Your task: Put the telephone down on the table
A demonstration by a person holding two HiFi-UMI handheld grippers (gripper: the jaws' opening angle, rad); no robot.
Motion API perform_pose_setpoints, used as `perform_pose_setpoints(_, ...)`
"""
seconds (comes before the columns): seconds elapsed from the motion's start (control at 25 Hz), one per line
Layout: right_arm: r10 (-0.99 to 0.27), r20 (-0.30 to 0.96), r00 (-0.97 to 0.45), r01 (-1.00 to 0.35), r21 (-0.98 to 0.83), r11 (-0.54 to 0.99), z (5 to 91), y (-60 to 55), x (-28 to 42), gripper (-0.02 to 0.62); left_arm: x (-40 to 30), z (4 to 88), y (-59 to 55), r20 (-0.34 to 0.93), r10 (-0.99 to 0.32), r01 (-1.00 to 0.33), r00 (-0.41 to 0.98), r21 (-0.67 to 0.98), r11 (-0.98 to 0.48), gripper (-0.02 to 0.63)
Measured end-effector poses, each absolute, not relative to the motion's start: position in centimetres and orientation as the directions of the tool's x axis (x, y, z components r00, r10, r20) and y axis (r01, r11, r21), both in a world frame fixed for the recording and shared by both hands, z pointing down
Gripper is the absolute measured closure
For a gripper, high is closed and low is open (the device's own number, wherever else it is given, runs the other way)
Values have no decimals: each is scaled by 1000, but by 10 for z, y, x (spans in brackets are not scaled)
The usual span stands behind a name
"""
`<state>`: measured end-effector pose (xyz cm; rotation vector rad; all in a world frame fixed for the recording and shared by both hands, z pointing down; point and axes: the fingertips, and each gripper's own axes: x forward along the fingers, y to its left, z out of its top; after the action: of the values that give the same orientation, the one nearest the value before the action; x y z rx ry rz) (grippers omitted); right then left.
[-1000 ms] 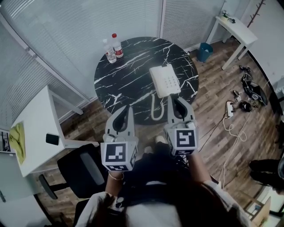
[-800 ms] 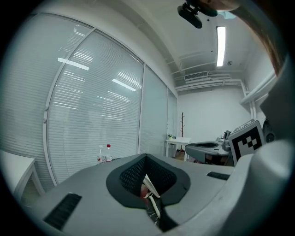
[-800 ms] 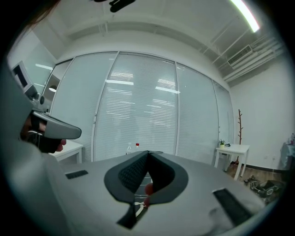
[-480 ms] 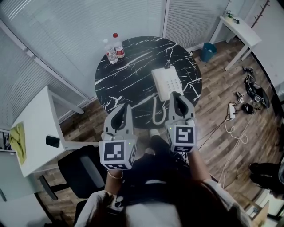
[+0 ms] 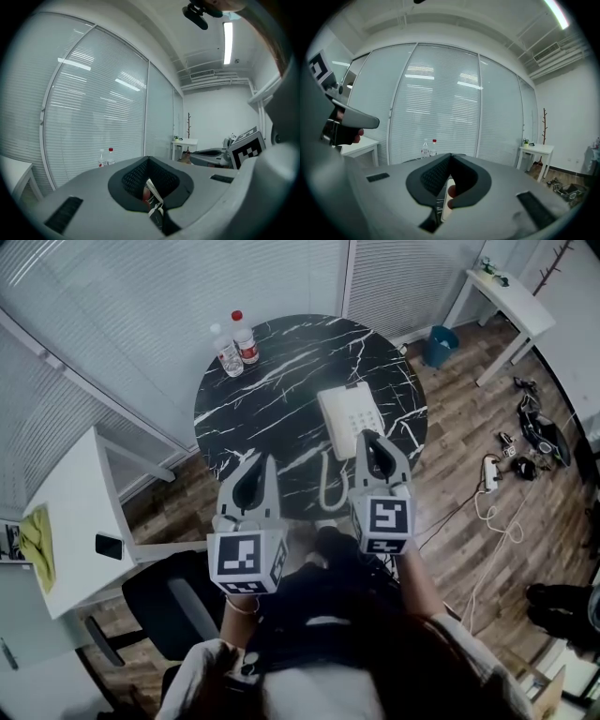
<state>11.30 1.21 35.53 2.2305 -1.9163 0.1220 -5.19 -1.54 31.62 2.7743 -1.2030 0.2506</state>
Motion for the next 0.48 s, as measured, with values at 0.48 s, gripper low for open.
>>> perform_pose_setpoints(0.48, -963, 242, 120, -991, 85, -102, 377, -11, 125, 587, -33, 324, -34, 211, -712, -733, 669, 32, -679, 606)
